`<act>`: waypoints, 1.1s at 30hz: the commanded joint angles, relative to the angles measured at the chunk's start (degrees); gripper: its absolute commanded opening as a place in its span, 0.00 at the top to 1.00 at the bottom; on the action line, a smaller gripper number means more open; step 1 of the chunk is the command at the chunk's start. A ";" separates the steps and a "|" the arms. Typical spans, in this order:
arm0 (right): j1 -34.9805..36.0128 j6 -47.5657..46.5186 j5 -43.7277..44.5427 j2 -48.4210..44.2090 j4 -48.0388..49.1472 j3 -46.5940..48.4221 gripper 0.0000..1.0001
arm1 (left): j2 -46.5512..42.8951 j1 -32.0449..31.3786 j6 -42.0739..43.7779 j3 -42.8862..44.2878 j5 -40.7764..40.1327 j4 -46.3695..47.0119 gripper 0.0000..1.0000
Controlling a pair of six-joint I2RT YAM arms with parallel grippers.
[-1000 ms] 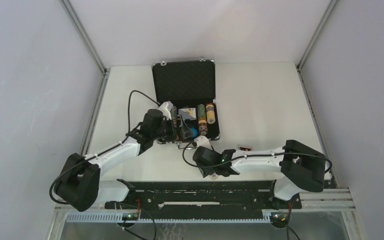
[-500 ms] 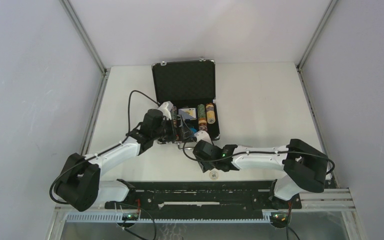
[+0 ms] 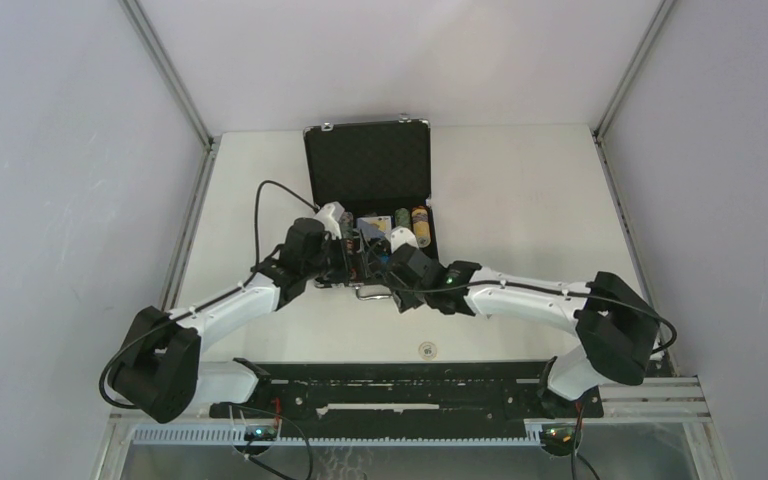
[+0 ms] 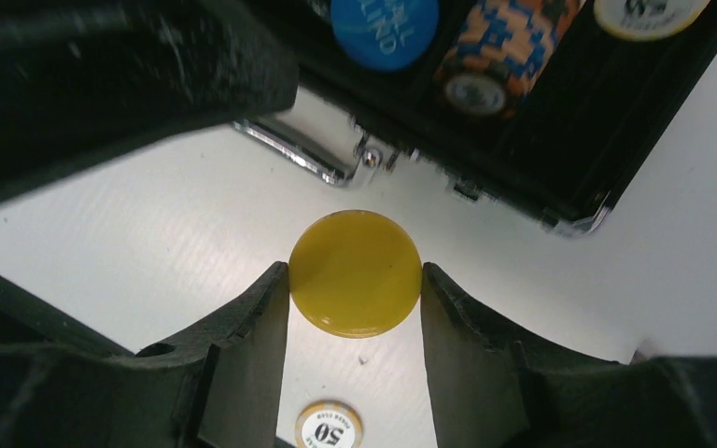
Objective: Pack up texas hold em set
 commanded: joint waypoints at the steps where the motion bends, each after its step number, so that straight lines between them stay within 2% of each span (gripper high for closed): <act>1: -2.18 -4.29 -0.64 2.30 0.89 5.37 0.52 | -2.22 1.39 -1.03 -2.42 -2.48 1.93 0.00; 8: -5.33 -7.96 -2.45 7.93 0.57 12.57 0.52 | -8.17 5.81 -3.59 -6.68 -6.53 4.03 0.00; 16: -7.52 -11.16 -4.03 14.29 -0.19 20.52 0.52 | -16.11 7.91 -5.25 -10.36 -12.18 4.42 0.00; 27: -8.28 -11.94 -5.46 23.00 -1.78 28.28 0.51 | -14.99 8.17 -4.80 -10.00 -11.15 4.33 0.00; 33: -8.63 -12.44 -4.55 23.28 -2.80 30.24 0.34 | -14.59 8.30 -4.81 -9.75 -11.19 3.98 0.00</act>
